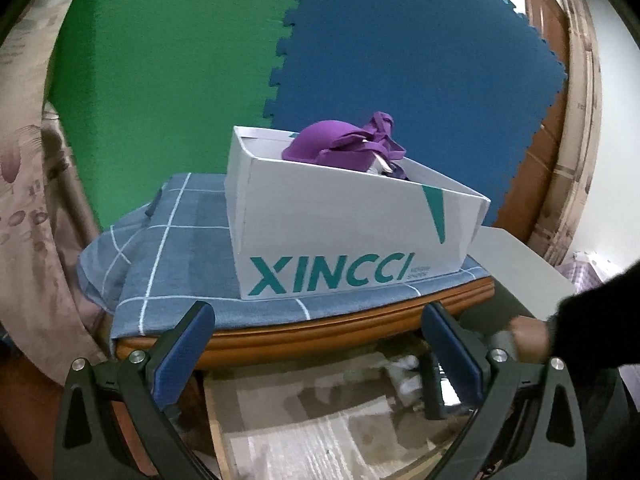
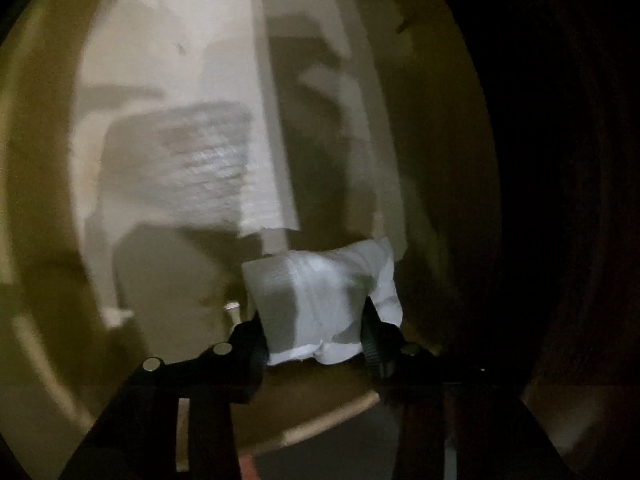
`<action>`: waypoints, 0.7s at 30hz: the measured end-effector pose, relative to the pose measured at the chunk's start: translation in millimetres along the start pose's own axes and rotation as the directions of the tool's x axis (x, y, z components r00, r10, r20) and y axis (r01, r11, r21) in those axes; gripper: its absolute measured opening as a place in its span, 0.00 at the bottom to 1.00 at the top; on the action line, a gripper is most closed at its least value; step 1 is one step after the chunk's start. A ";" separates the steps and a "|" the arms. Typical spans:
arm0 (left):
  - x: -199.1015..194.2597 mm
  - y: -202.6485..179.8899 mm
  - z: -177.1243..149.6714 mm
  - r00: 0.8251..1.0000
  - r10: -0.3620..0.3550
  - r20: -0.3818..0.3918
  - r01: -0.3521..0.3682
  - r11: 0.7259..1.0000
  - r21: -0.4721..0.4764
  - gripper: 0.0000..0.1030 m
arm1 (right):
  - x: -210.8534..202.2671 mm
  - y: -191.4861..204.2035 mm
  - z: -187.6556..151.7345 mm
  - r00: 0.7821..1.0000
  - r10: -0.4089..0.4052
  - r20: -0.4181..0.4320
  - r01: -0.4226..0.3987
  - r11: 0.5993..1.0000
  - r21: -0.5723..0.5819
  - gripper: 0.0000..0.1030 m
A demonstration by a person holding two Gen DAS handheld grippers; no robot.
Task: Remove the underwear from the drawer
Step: 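Reach the right gripper into the drawer and grasp the white rolled item, then lift the white rolled item out and carry it over the box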
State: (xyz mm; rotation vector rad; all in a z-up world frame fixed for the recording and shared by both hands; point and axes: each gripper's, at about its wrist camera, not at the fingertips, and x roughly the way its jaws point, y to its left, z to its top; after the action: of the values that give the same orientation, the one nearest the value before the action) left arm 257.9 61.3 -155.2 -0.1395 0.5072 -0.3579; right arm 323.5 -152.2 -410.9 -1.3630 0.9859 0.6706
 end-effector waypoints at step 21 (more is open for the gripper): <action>0.0 19.2 2.2 0.996 0.088 0.001 -0.088 0.990 -0.109 0.99 | -340.5 -119.8 -88.4 0.854 -0.438 0.280 -0.036 0.487 0.873 0.40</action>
State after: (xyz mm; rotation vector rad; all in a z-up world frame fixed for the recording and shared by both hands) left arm 264.8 79.2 -157.5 -0.2231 0.5255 -0.2435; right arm 253.2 -204.1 -49.6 -0.3436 0.5653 0.2008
